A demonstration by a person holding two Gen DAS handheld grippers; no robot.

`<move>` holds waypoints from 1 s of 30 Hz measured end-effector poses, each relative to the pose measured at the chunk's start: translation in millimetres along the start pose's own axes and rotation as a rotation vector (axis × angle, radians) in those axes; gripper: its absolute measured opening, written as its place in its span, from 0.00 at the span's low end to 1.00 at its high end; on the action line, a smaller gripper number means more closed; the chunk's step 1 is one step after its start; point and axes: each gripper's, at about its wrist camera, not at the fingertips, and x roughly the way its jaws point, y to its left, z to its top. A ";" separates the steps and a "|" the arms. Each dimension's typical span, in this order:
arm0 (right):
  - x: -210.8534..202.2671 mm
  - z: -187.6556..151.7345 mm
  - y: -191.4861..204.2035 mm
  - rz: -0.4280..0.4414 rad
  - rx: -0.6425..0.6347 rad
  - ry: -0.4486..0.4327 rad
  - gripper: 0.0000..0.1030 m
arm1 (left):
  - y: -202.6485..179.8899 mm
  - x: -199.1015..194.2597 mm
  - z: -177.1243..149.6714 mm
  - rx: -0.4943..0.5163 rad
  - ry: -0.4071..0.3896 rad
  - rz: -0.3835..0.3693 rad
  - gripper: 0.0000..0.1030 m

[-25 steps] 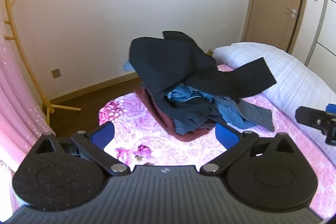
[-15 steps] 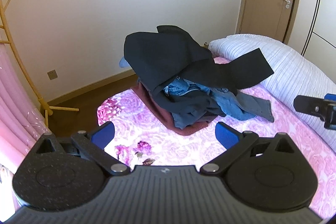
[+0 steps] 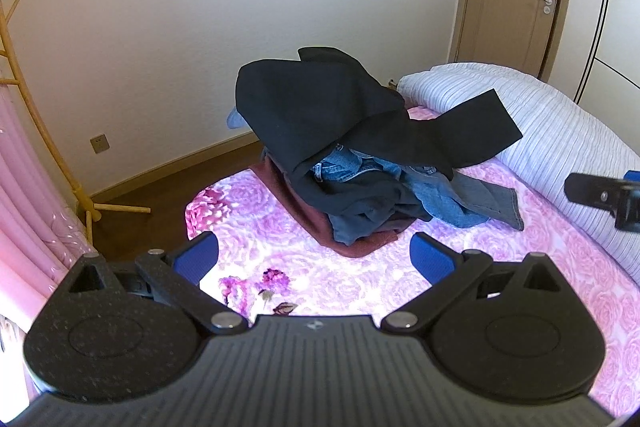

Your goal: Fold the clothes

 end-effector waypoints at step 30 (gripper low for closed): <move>11.5 -4.5 -5.9 -0.016 0.070 0.067 0.99 | 8.7 -2.9 -8.1 -0.017 0.005 -0.003 0.98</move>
